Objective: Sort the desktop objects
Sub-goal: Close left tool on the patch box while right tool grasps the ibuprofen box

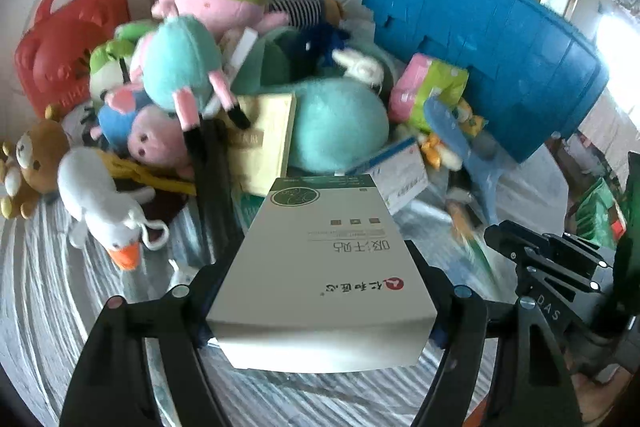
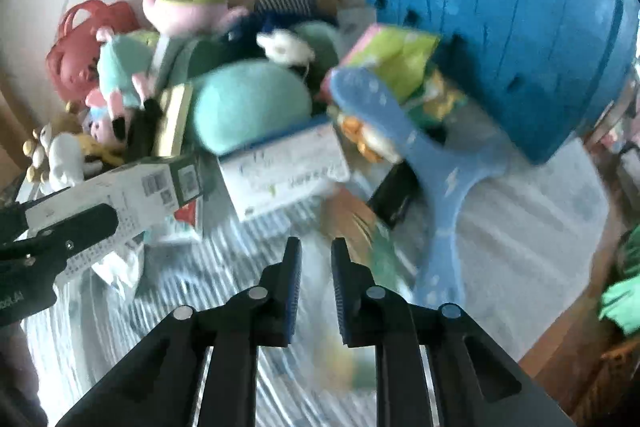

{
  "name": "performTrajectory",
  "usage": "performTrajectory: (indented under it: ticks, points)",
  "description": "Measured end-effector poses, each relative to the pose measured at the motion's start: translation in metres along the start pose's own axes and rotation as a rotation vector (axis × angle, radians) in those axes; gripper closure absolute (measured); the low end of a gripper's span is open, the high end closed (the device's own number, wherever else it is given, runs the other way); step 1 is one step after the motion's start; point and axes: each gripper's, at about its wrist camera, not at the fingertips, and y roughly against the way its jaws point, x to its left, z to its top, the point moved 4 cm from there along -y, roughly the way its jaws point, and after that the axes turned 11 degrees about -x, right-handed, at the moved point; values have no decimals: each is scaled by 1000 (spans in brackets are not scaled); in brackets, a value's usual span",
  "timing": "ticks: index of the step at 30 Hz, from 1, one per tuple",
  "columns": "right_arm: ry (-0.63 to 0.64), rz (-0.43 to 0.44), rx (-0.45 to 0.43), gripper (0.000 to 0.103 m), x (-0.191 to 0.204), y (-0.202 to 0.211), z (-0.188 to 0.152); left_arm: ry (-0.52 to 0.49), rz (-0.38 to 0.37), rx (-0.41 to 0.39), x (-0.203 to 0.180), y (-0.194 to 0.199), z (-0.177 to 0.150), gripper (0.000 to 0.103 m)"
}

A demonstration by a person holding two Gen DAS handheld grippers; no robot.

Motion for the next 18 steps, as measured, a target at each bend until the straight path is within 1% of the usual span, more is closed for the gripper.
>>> performTrajectory:
  ticks: [2, 3, 4, 5, 6, 7, 8, 10, 13, 16, 18]
  points:
    - [-26, 15, 23, 86, -5, -6, 5, -8, 8, -13, 0, 3, 8, 27]
    - [-32, 10, 27, 84, -7, -7, 5, -8, 9, -16, 1, 5, 9, 27]
    - [-44, 7, 31, 73, -9, -6, 5, -5, 12, -12, 4, 4, 8, 27]
    - [-68, 6, 37, 50, -13, -4, 0, -3, 14, -8, 5, 3, 6, 27]
    - [-97, 0, 45, 35, -20, -5, -8, 1, 12, 0, 7, 1, 2, 27]
    - [-113, -13, 53, 16, -25, -6, -15, 9, 6, 13, 8, -3, -5, 27]
    - [-120, -26, 62, 14, -30, -9, -22, 10, 1, 23, 7, -6, -10, 27]
    - [-136, -41, 96, 14, -39, -16, -39, 4, -10, 51, 3, -17, -22, 27]
    - [-147, -28, 133, 14, -42, -24, -57, -16, 1, 81, -4, -33, -39, 27]
    - [-156, -12, 143, 13, -37, -30, -64, -8, 1, 124, -5, -46, -54, 27]
    - [-149, -8, 143, 5, -31, -33, -67, -3, 7, 152, -3, -54, -64, 27]
